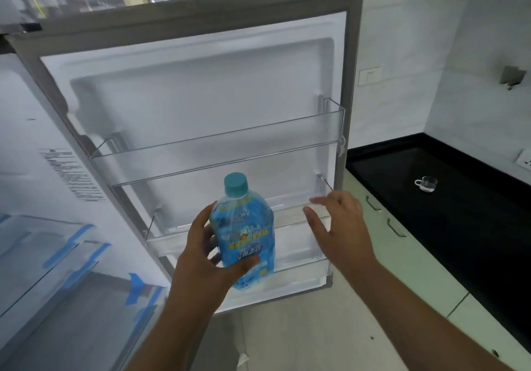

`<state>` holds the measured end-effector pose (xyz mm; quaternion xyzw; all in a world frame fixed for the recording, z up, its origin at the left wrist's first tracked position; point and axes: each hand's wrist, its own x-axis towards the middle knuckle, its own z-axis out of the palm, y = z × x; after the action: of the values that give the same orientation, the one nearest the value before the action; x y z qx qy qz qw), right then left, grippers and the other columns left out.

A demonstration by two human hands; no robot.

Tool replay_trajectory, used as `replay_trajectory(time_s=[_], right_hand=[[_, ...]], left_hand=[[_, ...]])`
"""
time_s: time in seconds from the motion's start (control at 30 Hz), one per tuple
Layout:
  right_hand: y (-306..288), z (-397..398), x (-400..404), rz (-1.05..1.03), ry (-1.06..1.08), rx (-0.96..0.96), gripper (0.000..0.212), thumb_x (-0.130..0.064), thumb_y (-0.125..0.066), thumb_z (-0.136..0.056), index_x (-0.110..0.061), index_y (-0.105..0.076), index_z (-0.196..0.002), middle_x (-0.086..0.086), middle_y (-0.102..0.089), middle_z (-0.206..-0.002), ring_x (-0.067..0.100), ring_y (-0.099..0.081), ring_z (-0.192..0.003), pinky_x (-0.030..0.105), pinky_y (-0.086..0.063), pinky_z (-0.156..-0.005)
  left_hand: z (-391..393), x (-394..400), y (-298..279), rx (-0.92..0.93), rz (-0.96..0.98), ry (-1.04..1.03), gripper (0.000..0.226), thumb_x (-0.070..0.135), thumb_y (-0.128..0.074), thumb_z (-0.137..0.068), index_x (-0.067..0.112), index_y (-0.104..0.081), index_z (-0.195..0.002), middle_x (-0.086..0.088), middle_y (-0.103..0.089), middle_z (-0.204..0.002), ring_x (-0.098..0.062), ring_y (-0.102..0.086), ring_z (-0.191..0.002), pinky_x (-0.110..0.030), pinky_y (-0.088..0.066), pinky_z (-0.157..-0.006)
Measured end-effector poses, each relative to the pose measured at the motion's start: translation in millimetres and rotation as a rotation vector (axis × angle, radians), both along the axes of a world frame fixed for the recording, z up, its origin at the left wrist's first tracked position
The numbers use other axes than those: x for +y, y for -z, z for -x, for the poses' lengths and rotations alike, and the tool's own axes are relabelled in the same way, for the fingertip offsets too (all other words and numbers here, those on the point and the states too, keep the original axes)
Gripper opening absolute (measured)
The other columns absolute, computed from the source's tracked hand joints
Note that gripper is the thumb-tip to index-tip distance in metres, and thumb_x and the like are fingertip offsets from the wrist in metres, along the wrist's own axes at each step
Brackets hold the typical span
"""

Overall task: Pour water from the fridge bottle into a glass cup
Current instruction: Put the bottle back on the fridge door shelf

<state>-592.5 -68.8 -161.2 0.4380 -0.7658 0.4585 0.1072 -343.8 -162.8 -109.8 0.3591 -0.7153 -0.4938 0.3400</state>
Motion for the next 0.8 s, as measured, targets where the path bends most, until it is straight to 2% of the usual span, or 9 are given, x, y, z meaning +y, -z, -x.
replay_trajectory(time_s=[0.07,0.1,0.2,0.27,0.37,0.43,0.57,0.67,0.8], right_hand=[[3,-21,5,0.003,-0.087,-0.305,0.040,-0.067,-0.051,-0.092,-0.030,-0.065,-0.098,-0.010,-0.062,-0.098,0.003,-0.059,-0.089,0.020,-0.053,-0.077],[7,-30,3,-0.070,-0.154,-0.562,0.047,-0.073,-0.050,-0.087,-0.030,-0.063,-0.099,-0.006,-0.065,-0.099,0.005,-0.065,-0.085,0.029,-0.060,-0.078],[18,-45,-8,-0.232,-0.394,-1.339,0.066,-0.075,-0.057,-0.081,-0.030,-0.059,-0.129,0.001,-0.064,-0.131,0.023,-0.073,-0.107,0.047,-0.061,-0.095],[21,-48,-14,-0.213,-0.562,-1.558,0.068,-0.074,-0.052,-0.090,-0.027,-0.059,-0.139,0.007,-0.063,-0.140,0.031,-0.070,-0.118,0.052,-0.055,-0.103],[19,-51,-26,-0.117,-0.688,-1.668,0.060,-0.061,-0.044,-0.103,-0.020,-0.058,-0.144,0.014,-0.065,-0.139,0.035,-0.064,-0.127,0.056,-0.047,-0.111],[23,-51,-36,-0.076,-0.677,-1.680,0.058,-0.056,-0.049,-0.103,-0.017,-0.058,-0.145,0.016,-0.063,-0.142,0.037,-0.062,-0.129,0.059,-0.044,-0.114],[42,-52,-52,-0.043,-0.636,-1.617,0.052,-0.047,-0.057,-0.102,-0.015,-0.059,-0.143,0.020,-0.062,-0.141,0.040,-0.062,-0.128,0.064,-0.045,-0.110],[53,-56,-64,-0.064,-0.599,-1.558,0.048,-0.040,-0.065,-0.100,-0.013,-0.060,-0.140,0.020,-0.064,-0.137,0.039,-0.065,-0.124,0.061,-0.052,-0.104],[59,-62,-84,-0.097,-0.536,-1.504,0.035,-0.029,-0.062,-0.102,-0.013,-0.064,-0.133,0.017,-0.070,-0.128,0.036,-0.070,-0.117,0.053,-0.058,-0.096]], left_hand=[[7,-7,4,0.000,-0.025,0.027,0.095,0.005,-0.094,-0.068,0.046,-0.045,-0.139,0.018,-0.071,-0.123,-0.012,-0.071,-0.117,-0.049,-0.060,-0.098],[11,-11,7,0.004,-0.042,0.044,0.095,0.005,-0.094,-0.067,0.045,-0.045,-0.138,0.018,-0.071,-0.123,-0.012,-0.071,-0.116,-0.048,-0.060,-0.098],[19,-22,13,0.034,-0.113,0.094,0.095,0.012,-0.093,-0.060,0.044,-0.044,-0.135,0.015,-0.070,-0.123,-0.010,-0.072,-0.112,-0.045,-0.062,-0.094],[21,-27,18,0.070,-0.154,0.128,0.100,0.015,-0.096,-0.057,0.039,-0.043,-0.138,0.010,-0.069,-0.125,-0.013,-0.073,-0.112,-0.045,-0.064,-0.090],[17,-36,36,0.085,-0.206,0.187,0.111,0.020,-0.101,-0.055,0.027,-0.037,-0.145,0.006,-0.070,-0.125,-0.021,-0.071,-0.116,-0.048,-0.063,-0.090],[12,-42,45,0.041,-0.212,0.218,0.107,0.022,-0.099,-0.060,0.023,-0.035,-0.146,0.006,-0.070,-0.125,-0.019,-0.070,-0.118,-0.037,-0.062,-0.089],[-7,-51,49,-0.061,-0.227,0.199,0.084,0.038,-0.090,-0.068,0.030,-0.042,-0.137,0.007,-0.062,-0.130,0.011,-0.067,-0.106,-0.010,-0.056,-0.073],[-30,-60,62,-0.080,-0.235,0.113,0.073,0.058,-0.086,-0.072,0.041,-0.047,-0.132,0.006,-0.058,-0.133,0.012,-0.065,-0.103,-0.016,-0.060,-0.072],[-49,-70,87,-0.062,-0.281,0.054,0.082,0.030,-0.091,-0.067,0.039,-0.047,-0.136,0.000,-0.059,-0.135,-0.003,-0.070,-0.109,-0.030,-0.064,-0.081]])
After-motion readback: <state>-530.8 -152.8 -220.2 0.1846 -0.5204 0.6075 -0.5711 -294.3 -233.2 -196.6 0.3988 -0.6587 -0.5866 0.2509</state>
